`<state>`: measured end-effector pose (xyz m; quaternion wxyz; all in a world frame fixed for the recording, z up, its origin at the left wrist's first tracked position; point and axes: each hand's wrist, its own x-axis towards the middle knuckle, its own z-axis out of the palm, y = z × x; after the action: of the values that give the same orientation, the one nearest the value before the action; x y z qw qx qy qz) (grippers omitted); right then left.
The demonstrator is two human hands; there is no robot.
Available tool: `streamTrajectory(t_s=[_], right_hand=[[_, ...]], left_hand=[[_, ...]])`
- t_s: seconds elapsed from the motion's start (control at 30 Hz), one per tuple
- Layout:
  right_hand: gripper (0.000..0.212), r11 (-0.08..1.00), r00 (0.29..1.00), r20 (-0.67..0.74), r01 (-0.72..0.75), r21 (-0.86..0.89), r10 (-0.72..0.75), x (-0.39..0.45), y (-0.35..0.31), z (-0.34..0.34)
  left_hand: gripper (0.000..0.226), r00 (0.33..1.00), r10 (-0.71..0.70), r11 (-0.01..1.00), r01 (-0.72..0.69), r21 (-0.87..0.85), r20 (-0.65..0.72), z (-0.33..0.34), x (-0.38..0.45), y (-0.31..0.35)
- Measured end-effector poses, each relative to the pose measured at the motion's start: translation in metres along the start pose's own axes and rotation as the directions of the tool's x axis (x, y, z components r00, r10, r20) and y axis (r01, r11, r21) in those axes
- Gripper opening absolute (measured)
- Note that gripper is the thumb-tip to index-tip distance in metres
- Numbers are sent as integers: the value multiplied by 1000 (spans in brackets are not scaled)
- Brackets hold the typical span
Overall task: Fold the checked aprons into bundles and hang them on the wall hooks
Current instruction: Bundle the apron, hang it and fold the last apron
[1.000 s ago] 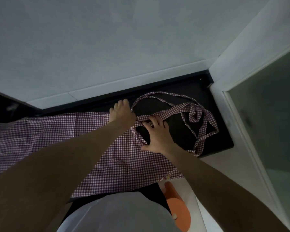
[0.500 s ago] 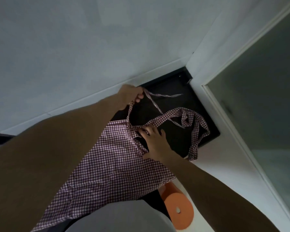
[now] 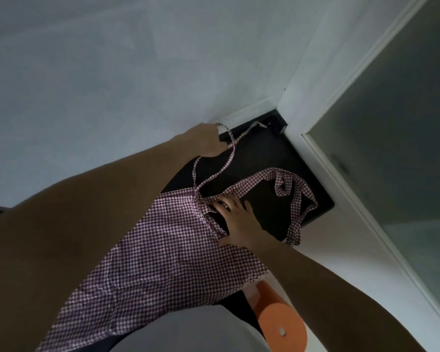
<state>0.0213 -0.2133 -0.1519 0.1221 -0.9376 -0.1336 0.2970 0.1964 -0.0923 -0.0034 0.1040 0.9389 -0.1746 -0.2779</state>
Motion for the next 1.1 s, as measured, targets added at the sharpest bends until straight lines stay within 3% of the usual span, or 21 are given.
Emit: streamTrajectory(t_s=[0.1, 0.17, 0.27, 0.33, 0.47, 0.53, 0.67, 0.77, 0.83, 0.87, 0.93, 1.0, 1.1], right_hand=[[111, 1000, 1000, 15, -13, -22, 14, -4, 10, -3], [109, 998, 999, 33, -38, -45, 40, -8, 20, -10], [108, 994, 995, 54, -73, -83, 78, -18, 41, -22], [107, 987, 990, 55, -121, -109, 127, -23, 58, -32], [99, 959, 975, 28, -213, -189, 222, -26, 63, -41], [88, 958, 971, -66, -236, -163, 228, -24, 48, -38], [48, 1000, 923, -385, 3, -5, -5, -13, 10, -28], [33, 988, 932, -329, 143, -51, -152, 5, -14, -25], [42, 986, 970, -189, 136, -97, -152, 15, -23, -23], [49, 987, 982, -136, 113, -112, -128, 19, -26, -21], [67, 994, 994, -90, 56, -98, -65, 23, -26, -21], [84, 998, 999, -34, 20, -61, -22, 28, -24, -26], [104, 999, 998, 59, -1, -45, 4, 38, -21, -34]], left_hand=[[38, 989, -112, 992, 116, -39, 101, 33, -26, -23], [35, 962, -162, 987, 157, 37, 220, 61, -43, -42], [76, 911, -297, 954, 269, 134, 285, 113, -65, -72], [91, 919, -315, 946, 284, 153, 237, 138, -77, -86], [68, 964, -190, 981, 182, 59, 184, 160, -94, -100], [57, 976, -168, 986, 169, 3, 136, 164, -98, -102], [50, 966, -252, 968, 252, -22, -52, 168, -105, -106], [41, 937, -235, 966, 255, 46, -258, 173, -122, -119], [36, 914, -225, 963, 261, 62, -338, 178, -134, -129], [38, 916, -265, 954, 295, 58, -301, 182, -141, -135], [58, 900, -413, 908, 419, 13, -137, 194, -152, -146], [82, 833, -553, 831, 550, -81, -8, 203, -163, -156], [110, 771, -626, 747, 637, -193, 121, 207, -170, -165]])
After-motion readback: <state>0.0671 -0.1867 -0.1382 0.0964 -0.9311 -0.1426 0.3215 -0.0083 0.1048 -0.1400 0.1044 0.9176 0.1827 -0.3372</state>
